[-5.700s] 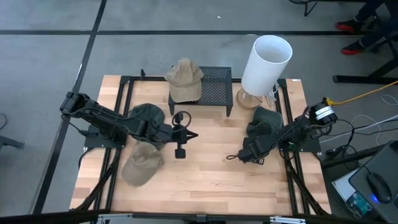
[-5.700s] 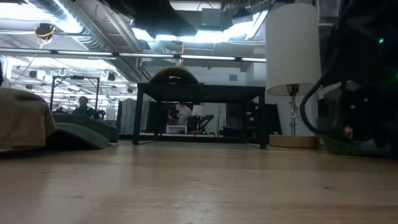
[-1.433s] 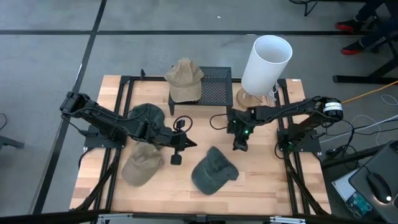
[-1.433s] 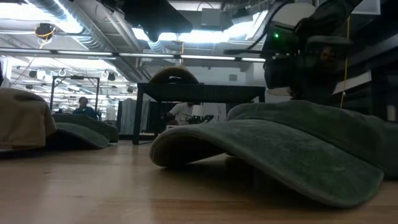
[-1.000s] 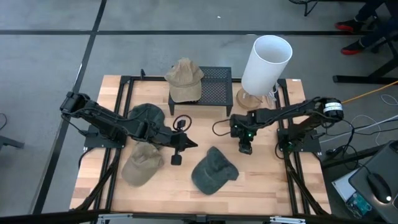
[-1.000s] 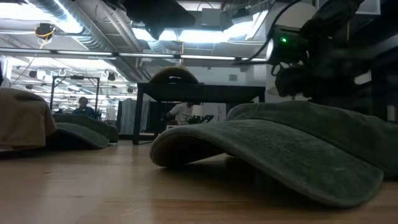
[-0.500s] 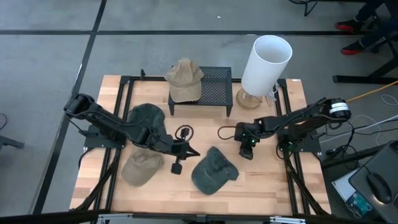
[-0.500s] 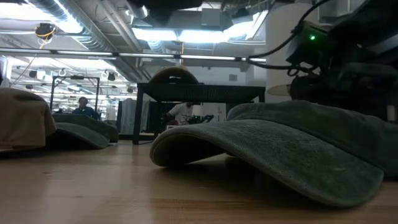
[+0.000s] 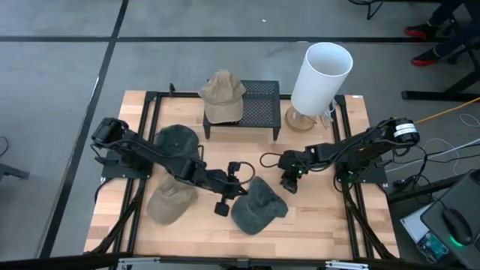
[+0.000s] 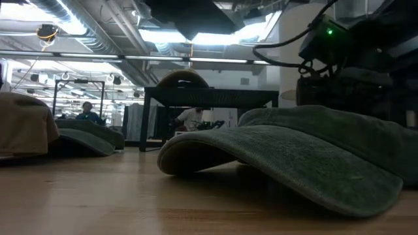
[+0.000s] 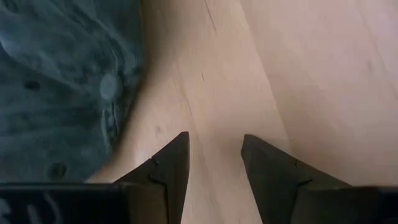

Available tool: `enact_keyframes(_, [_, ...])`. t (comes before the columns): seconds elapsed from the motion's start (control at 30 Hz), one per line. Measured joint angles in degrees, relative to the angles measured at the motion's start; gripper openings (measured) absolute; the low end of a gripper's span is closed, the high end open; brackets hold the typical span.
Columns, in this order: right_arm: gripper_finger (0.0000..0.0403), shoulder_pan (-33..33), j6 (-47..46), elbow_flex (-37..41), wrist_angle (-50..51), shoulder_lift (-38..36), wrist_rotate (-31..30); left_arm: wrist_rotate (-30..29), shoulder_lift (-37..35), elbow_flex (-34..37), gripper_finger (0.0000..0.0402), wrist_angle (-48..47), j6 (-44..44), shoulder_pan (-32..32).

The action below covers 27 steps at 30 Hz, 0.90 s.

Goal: Pick & Place hat
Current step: Put the right dark green cap on the shelf

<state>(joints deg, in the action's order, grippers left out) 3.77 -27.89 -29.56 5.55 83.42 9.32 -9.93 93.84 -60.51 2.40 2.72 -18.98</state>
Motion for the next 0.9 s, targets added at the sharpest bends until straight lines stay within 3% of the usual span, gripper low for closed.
enact_keyframes(0.3, [0.0153, 0.7, -1.5, 0.0, -7.6, 0.2, 5.1, 2.4, 3.0, -3.3, 0.0003, -5.6, 0.1, 0.0])
enact_keyframes(0.77, [0.0153, 0.7, -1.3, 0.0, -11.9, 0.2, 5.8, 2.0, 3.8, -3.4, 0.0004, -5.5, 2.6, 0.5])
enact_keyframes(0.9, [0.0153, 0.7, 0.1, 0.0, -16.7, 0.2, 10.3, 2.0, 4.0, -3.4, 0.0001, -5.6, 2.6, 0.5])
